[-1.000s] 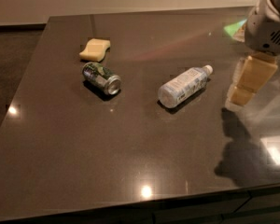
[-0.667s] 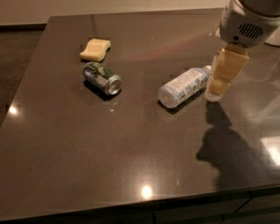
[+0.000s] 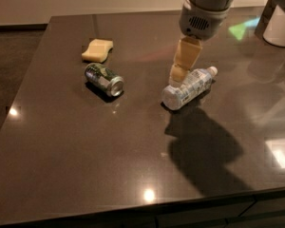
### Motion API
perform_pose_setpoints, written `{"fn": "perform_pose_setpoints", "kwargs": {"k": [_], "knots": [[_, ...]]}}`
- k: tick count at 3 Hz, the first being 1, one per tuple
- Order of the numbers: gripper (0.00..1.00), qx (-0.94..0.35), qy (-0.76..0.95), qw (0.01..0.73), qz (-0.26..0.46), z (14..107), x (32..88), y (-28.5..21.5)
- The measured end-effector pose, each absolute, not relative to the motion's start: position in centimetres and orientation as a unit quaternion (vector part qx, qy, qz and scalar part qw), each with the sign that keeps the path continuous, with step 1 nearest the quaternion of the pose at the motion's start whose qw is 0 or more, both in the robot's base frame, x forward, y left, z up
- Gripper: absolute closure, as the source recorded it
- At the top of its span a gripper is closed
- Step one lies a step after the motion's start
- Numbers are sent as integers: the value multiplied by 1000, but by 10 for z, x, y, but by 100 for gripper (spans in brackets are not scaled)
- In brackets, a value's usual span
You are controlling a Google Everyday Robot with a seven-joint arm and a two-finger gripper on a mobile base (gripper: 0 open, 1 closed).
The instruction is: Place green can upright
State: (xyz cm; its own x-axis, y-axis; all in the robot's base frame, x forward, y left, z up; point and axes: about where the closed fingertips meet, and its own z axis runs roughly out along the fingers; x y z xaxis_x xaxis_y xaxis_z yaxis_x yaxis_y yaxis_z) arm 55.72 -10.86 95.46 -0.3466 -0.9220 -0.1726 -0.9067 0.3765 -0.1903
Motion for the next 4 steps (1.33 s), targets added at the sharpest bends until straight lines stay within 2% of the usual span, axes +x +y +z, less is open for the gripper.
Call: {"fn": "perform_pose_setpoints", "kwargs": {"k": [2, 4], "knots": [[0, -551, 825, 123, 13, 941, 581, -36], [0, -533, 838, 114, 23, 920, 588, 19]]}}
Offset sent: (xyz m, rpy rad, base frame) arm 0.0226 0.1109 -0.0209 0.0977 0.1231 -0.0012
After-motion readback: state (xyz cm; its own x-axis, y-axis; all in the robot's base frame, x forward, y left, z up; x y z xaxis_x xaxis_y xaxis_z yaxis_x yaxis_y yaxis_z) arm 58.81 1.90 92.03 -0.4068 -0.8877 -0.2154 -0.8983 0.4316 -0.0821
